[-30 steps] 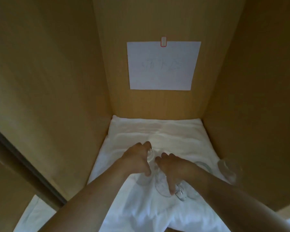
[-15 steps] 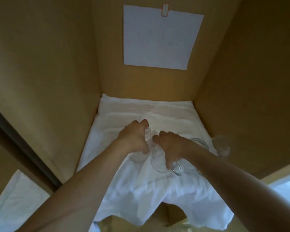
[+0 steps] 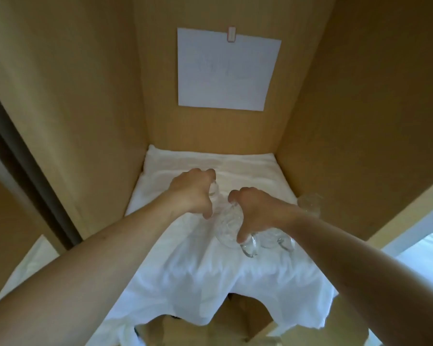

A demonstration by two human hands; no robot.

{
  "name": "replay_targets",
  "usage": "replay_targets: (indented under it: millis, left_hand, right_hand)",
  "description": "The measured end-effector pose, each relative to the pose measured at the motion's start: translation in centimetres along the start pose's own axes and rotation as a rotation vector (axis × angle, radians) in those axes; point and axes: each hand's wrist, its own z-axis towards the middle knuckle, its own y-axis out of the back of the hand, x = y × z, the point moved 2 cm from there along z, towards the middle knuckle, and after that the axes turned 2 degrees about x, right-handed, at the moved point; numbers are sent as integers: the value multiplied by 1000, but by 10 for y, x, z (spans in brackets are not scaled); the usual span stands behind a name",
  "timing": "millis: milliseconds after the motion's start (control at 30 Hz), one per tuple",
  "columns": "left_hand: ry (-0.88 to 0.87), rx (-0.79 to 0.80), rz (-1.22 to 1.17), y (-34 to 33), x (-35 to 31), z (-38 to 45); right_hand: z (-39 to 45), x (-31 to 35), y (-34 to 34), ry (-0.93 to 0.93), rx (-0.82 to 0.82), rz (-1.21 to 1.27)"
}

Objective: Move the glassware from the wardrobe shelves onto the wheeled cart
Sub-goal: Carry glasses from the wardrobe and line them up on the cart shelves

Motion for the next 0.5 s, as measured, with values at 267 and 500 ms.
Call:
replay_targets:
  millis: [267, 500]
  left_hand:
    - [-103, -259, 62, 29, -77, -63]
    - [-195, -305, -58, 16, -176, -125]
  right_hand:
    - [-132, -23, 20, -123, -349, 197]
    - [-284, -54, 2, -249, -594, 486]
